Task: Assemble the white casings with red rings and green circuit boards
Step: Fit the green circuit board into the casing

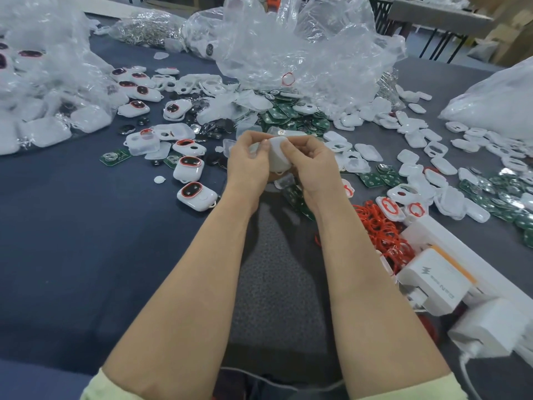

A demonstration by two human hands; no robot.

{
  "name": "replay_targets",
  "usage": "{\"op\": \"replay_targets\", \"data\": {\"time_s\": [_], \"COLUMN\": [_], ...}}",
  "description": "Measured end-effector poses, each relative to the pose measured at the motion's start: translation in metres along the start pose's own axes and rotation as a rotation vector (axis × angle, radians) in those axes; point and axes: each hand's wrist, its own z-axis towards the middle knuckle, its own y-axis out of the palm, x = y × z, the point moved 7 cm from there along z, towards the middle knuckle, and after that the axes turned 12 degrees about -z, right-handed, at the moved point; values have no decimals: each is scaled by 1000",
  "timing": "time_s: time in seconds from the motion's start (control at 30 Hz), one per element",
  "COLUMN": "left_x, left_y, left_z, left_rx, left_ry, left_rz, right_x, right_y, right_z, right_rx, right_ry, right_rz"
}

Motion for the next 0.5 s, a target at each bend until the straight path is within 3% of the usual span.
{"op": "replay_targets", "data": {"time_s": [0.17, 0.23, 0.4, 0.5], "left_x": [3, 4, -3, -3], "left_y": [-8, -7, 6, 5], "left_z": [3, 3, 4, 5], "left_rx": [85, 79, -52, -75], "left_ry": [17, 41, -24, 24], "left_rz": [-47, -40, -149, -13], "right_x": [-6, -6, 2, 3], "right_y": [5, 2, -7, -7], "right_z": [-2, -3, 0, -1], "right_rx": [-168, -146, -75, -102], "right_ry": [-98, -81, 57, 76], "right_rz": [-331, -384, -160, -17]}}
